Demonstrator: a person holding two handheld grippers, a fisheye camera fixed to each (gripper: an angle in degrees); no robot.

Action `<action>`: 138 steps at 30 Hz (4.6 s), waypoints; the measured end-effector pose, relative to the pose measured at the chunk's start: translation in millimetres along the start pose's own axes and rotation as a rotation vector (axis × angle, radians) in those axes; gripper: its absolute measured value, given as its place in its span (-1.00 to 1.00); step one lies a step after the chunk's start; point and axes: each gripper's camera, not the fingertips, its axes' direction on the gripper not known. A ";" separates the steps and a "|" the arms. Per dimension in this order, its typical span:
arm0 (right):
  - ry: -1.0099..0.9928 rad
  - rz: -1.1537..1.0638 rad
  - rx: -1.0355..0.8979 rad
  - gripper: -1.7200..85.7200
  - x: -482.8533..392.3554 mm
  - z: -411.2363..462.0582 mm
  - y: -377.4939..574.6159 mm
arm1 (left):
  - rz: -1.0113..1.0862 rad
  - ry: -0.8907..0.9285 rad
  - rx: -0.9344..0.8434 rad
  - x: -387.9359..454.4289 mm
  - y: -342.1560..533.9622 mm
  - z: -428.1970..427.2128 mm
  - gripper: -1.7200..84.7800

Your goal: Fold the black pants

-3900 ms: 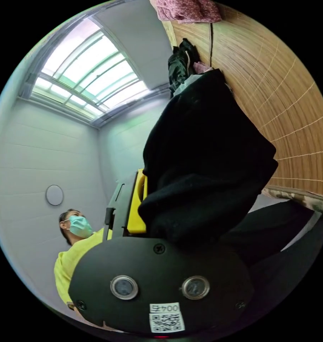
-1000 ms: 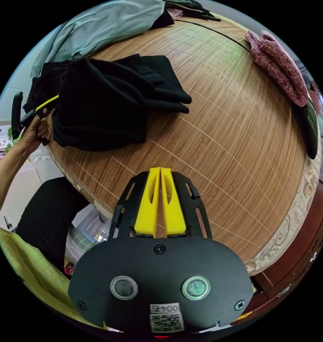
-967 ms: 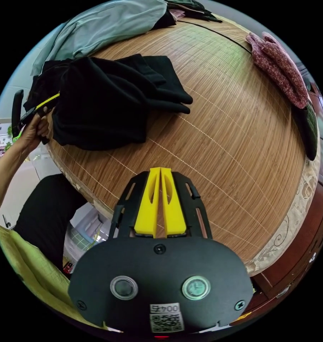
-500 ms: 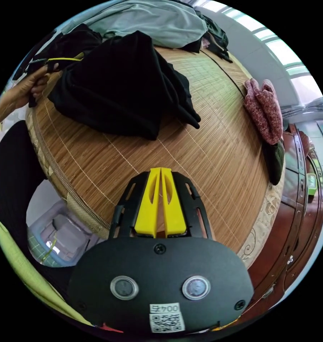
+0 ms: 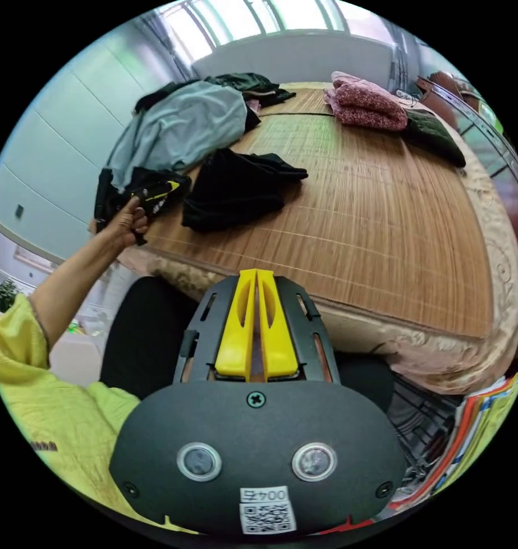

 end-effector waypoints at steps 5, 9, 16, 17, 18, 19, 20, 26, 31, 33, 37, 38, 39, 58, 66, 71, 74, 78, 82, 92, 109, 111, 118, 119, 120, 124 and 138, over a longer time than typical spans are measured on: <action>-0.214 0.092 0.102 -0.98 42.8 -50.8 40.0 | -0.109 0.034 0.002 3.9 16.9 -39.2 -0.57; -0.326 0.101 0.164 -0.98 65.3 -82.7 66.0 | -0.253 0.190 0.032 -3.7 36.0 -49.0 -0.52; -0.444 0.112 0.194 -0.98 116.7 -110.0 96.7 | -0.004 0.176 -0.004 81.3 53.0 -41.0 -0.61; -0.451 0.120 0.192 -0.98 122.6 -110.7 97.3 | 0.054 0.139 -0.003 99.7 51.2 -37.8 -0.60; -0.465 0.134 0.187 -0.98 134.7 -111.2 97.1 | 0.085 0.118 -0.003 109.2 49.7 -36.1 -0.59; -0.480 0.142 0.176 -0.98 146.5 -110.7 94.2 | 0.150 0.068 -0.008 128.0 45.4 -31.9 -0.58; -0.486 0.144 0.171 -0.98 152.3 -110.2 91.9 | 0.223 0.015 -0.019 147.3 39.9 -26.0 -0.57; -0.571 0.161 0.123 -0.98 204.8 -96.1 38.8 | 0.472 -0.104 -0.145 211.2 6.0 24.9 -0.56; -0.550 0.046 0.059 -0.98 219.1 -102.2 -29.6 | 0.531 -0.078 -0.202 232.2 -3.6 61.3 -0.63; -0.511 0.029 0.049 -0.98 220.2 -108.0 -42.4 | 0.541 -0.087 -0.231 239.4 -0.7 70.9 -0.65; -0.502 0.054 0.030 -0.97 224.4 -123.5 -48.8 | 0.545 -0.100 -0.246 256.6 2.1 74.1 -0.74; -0.505 0.063 0.021 -0.97 225.3 -125.4 -48.6 | 0.563 -0.093 -0.244 261.7 2.3 73.0 -0.80; -0.513 0.066 0.016 -0.97 226.4 -130.8 -47.6 | 0.567 -0.092 -0.238 264.3 2.1 71.8 -0.81; -0.534 0.272 0.204 -0.74 253.6 -216.6 106.2 | 0.391 0.016 -0.137 302.3 142.4 -9.6 -0.73; -0.470 0.204 0.172 -0.79 256.8 -208.0 150.5 | 0.178 0.021 -0.135 241.4 126.3 -6.1 -0.79; -0.427 0.148 0.135 -0.81 243.5 -187.3 148.3 | 0.153 -0.017 -0.227 239.0 83.1 37.3 -0.78; -0.349 0.114 0.102 -0.82 234.9 -183.3 145.4 | 0.141 -0.042 -0.305 239.0 65.8 68.2 -0.81; -0.369 0.152 0.128 -0.87 237.8 -181.8 151.1 | 0.121 -0.018 -0.346 229.4 56.7 83.6 -0.89; -0.407 0.205 0.170 -0.89 244.9 -181.0 152.5 | 0.137 0.221 -0.043 242.3 50.6 26.3 -0.92; -0.466 0.302 0.225 -0.80 244.8 -173.8 149.9 | 0.601 0.406 -0.237 357.3 128.6 77.6 -0.93; -0.021 -0.297 0.167 -0.90 66.2 -142.2 -41.0 | 0.258 0.524 -0.242 225.3 176.2 78.9 -0.91; -0.005 -0.274 0.160 -0.87 71.5 -127.8 -58.0 | 0.216 0.541 -0.232 205.9 182.0 74.9 -0.91; -0.307 -0.093 -0.214 -0.24 140.3 -44.2 -129.1 | 0.116 0.577 -0.219 150.3 199.0 73.2 -0.90; -0.330 -0.092 -0.244 -0.24 142.4 -37.6 -133.5 | 0.103 0.579 -0.222 143.7 199.3 75.1 -0.89; -0.363 -0.090 -0.269 -0.26 145.1 -28.2 -142.0 | 0.097 0.580 -0.225 140.7 199.2 76.1 -0.89; -0.406 -0.024 -0.225 -0.47 154.7 -13.9 -168.6 | 0.069 0.578 -0.234 123.2 195.4 80.5 -0.88; -0.135 -0.398 0.009 -0.82 20.3 -48.2 -87.2 | -0.032 0.638 -0.189 86.0 163.6 80.4 -0.80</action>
